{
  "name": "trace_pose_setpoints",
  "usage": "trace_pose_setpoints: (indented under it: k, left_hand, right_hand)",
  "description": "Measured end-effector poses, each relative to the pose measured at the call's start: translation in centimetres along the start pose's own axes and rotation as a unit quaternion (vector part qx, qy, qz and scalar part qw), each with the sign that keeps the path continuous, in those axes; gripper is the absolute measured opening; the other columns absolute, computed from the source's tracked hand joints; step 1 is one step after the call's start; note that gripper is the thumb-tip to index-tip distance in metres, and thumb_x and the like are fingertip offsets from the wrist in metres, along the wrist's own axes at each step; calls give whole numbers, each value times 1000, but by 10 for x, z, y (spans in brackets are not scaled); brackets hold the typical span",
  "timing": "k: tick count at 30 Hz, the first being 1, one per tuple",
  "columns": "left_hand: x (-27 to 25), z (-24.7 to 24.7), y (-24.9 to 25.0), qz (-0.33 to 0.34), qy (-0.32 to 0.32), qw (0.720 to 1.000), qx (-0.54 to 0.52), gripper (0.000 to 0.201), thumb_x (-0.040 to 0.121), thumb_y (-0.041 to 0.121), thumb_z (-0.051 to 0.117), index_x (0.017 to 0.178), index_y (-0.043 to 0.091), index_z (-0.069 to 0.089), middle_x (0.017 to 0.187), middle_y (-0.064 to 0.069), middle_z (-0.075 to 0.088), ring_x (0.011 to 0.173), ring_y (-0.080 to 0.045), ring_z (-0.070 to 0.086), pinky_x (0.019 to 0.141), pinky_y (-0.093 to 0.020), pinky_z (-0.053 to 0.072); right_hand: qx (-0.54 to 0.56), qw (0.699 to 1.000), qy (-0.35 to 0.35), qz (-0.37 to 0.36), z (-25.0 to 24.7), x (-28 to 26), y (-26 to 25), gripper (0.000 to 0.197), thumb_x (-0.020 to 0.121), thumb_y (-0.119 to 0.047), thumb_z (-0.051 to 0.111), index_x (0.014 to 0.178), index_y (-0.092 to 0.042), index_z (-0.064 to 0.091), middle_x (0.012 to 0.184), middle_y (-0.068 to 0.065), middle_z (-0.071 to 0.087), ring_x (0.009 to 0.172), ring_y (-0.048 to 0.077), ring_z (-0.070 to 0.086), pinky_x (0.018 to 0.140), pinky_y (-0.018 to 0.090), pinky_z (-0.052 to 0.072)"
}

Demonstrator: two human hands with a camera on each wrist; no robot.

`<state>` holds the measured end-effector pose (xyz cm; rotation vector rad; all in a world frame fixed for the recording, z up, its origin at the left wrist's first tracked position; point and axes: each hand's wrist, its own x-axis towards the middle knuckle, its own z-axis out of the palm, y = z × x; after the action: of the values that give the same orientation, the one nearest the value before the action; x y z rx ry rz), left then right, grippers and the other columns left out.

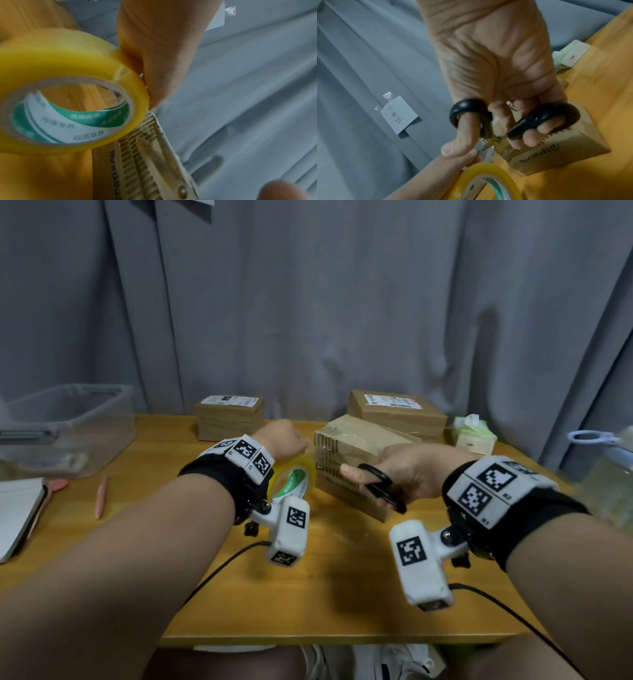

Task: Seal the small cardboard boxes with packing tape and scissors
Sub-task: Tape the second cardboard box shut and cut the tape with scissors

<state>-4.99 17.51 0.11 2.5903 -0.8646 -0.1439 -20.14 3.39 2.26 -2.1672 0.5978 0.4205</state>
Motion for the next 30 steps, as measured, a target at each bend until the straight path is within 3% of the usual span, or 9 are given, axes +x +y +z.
trace_pose_setpoints:
  k: [3,7,13,16,19,22,24,26,30]
  left_hand:
    - [8,-3,-1,-30,12,999,2,31,89,24,62,95,-5,69,78,-14,60,92,-32,63,70,-32,46]
    - [20,2,-8,-52,-2,998,-22,36,85,27,67,104,-3,66,106,-16,66,102,-30,61,89,-38,51]
    - [21,-1,-11,-84,-61,994,-24,39,87,38,61,108,6,62,102,-8,59,90,-24,55,77,-32,46]
    - [20,-2,-9,-80,-83,993,-14,37,89,42,58,104,9,64,101,-9,59,82,-20,54,72,-30,43]
    - [13,-4,-4,-82,-81,993,-22,35,96,36,49,115,10,64,108,-11,58,99,-27,57,81,-30,45]
    - [10,-4,-2,-89,-62,994,-31,34,99,27,47,126,10,58,127,-15,57,116,-30,54,88,-31,43]
    - [8,-3,-1,-97,-55,993,-30,36,95,23,53,126,4,57,130,-15,57,119,-31,54,91,-34,44]
    - [9,-2,-1,-85,-63,994,-14,34,97,24,50,123,5,59,130,-13,56,116,-28,55,91,-33,44]
    - [6,-6,0,-87,-51,995,-14,37,93,32,56,116,3,61,124,-13,59,103,-25,56,81,-31,42]
  right_hand:
    - [22,1000,-8,9,8,11,-3,58,81,-56,61,101,-2,57,89,8,55,75,17,51,73,27,48]
    - [19,1000,-4,6,9,26,-10,60,75,-62,63,95,-5,59,92,10,58,84,22,52,90,36,47]
    - [59,998,1,-11,12,39,-19,47,81,-52,64,87,-7,55,83,4,55,69,15,50,63,26,44]
    - [69,997,-1,-16,13,46,-23,52,77,-53,67,94,-5,57,87,6,57,72,16,51,70,27,45]
    - [52,998,-5,-23,13,52,-23,70,58,-60,69,98,-3,59,92,10,58,79,20,51,81,34,43]
    - [35,998,15,-43,13,56,-20,66,51,-59,73,85,-4,61,74,9,57,80,25,48,77,39,41]
    - [31,997,33,-57,11,59,-15,54,60,-54,76,76,-6,59,62,8,54,71,25,49,71,38,40]
    - [27,997,41,-66,9,60,-12,47,67,-50,76,71,-6,57,59,8,53,60,22,48,67,34,41]
    - [8,995,44,-89,6,59,-10,47,67,-47,76,76,-4,59,52,6,56,53,18,48,54,26,43]
